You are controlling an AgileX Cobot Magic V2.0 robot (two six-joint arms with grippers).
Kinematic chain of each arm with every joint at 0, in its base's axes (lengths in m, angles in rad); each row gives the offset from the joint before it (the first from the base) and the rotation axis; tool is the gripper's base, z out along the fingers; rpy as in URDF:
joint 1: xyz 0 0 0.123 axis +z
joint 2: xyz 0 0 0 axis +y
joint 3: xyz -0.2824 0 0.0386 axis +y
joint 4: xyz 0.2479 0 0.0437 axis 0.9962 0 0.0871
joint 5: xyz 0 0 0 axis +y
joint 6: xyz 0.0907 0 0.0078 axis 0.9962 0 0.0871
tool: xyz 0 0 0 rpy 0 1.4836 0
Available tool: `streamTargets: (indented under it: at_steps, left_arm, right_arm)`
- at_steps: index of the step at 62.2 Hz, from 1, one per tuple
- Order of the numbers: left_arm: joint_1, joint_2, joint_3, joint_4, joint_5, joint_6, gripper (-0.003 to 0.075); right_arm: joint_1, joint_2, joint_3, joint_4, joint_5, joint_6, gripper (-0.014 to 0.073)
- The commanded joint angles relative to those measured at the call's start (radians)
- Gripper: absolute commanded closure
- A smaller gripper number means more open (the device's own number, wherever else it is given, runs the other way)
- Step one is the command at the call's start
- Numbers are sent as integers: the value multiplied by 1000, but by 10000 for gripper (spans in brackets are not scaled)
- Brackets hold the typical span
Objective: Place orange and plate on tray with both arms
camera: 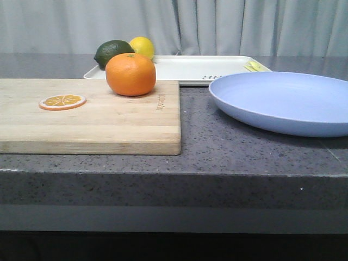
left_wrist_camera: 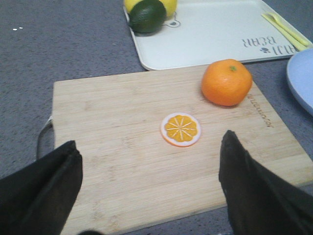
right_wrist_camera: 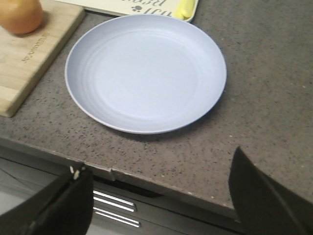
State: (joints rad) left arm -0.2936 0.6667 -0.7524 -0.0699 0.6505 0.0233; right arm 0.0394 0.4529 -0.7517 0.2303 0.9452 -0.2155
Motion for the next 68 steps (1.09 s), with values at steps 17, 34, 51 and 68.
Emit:
streamTargets:
  at_steps: [17,34,51,68]
  left_arm:
    - [-221,356,-213,6,-178,30,152]
    - [-301,652,-412,53,-152,30,149]
    - [-294,876,-617,70,-46,30,36]
    - [-265,996,-731,63,-12,27,40]
  right_arm:
    - [53,17,-33,20,-21,-24,20]
    - [56,17,-33,15,-18,-24,20]
    - [56,17,-33,14,-16,-24,20]
    - [56,17,-33,14,-19,-24,20]
